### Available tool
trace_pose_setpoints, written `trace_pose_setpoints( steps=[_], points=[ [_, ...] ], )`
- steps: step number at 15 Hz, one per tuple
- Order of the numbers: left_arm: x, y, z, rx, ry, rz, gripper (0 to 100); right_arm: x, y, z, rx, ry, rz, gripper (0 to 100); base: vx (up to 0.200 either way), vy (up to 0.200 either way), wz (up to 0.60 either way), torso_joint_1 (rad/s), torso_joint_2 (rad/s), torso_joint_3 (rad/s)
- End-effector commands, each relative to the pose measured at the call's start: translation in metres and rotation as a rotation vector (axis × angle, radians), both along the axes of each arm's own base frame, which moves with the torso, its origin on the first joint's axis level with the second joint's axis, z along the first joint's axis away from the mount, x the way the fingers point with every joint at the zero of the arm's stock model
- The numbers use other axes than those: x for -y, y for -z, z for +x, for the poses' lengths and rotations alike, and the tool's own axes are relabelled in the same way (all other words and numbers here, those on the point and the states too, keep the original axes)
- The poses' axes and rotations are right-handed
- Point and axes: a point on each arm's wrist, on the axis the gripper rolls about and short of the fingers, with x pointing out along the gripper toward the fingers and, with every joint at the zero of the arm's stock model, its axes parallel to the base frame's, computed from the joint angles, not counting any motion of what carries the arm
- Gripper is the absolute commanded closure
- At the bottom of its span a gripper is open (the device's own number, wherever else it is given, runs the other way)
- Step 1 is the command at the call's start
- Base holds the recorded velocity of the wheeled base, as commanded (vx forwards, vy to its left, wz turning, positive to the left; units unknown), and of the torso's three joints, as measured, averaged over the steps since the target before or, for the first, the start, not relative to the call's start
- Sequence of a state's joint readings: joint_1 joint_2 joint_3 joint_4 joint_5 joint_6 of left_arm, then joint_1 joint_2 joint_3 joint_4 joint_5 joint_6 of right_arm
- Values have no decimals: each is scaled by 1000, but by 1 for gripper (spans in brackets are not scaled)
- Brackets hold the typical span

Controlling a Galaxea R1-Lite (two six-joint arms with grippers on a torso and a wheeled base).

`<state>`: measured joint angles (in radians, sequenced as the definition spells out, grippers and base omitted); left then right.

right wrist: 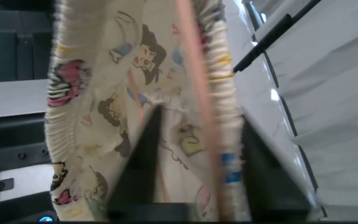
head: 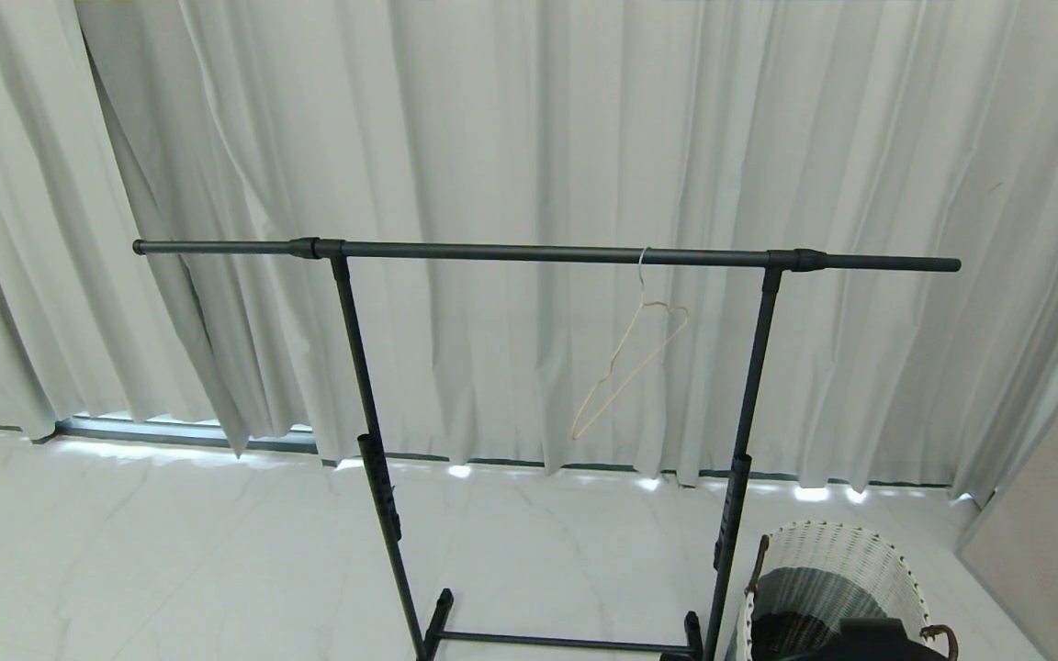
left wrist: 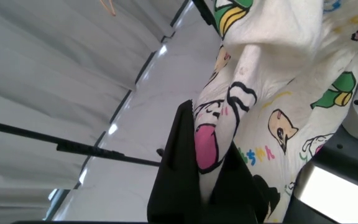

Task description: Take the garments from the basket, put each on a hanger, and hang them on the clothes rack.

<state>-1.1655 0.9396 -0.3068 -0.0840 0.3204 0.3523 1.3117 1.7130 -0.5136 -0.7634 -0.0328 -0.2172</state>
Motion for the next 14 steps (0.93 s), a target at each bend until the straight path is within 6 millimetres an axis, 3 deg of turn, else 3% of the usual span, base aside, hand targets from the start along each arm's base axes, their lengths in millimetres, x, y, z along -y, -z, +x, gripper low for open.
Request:
trace_pose_setpoints(
  steps=[1,7,8,11,14],
  points=[
    [0,-1,0,1,0,-4,100,0,0,0,1,2,2,100,0,0,0,0,0,0],
    [1,-3,0,6,-2,-9,100,0,0,0,3,3,-1,100,0,0,0,0,0,0],
    [1,-2,1,5,-2,-7,0,1,0,1,4,6,1,100,0,0,0,0,0,0],
    [1,-2,0,5,-5,-9,0,3,-2,6,12,33,5,100,0,0,0,0,0,0],
    [0,-2,1,1,-14,-13,0,14,-10,25,48,115,24,100,0,0,0,0,0,0]
  ],
)
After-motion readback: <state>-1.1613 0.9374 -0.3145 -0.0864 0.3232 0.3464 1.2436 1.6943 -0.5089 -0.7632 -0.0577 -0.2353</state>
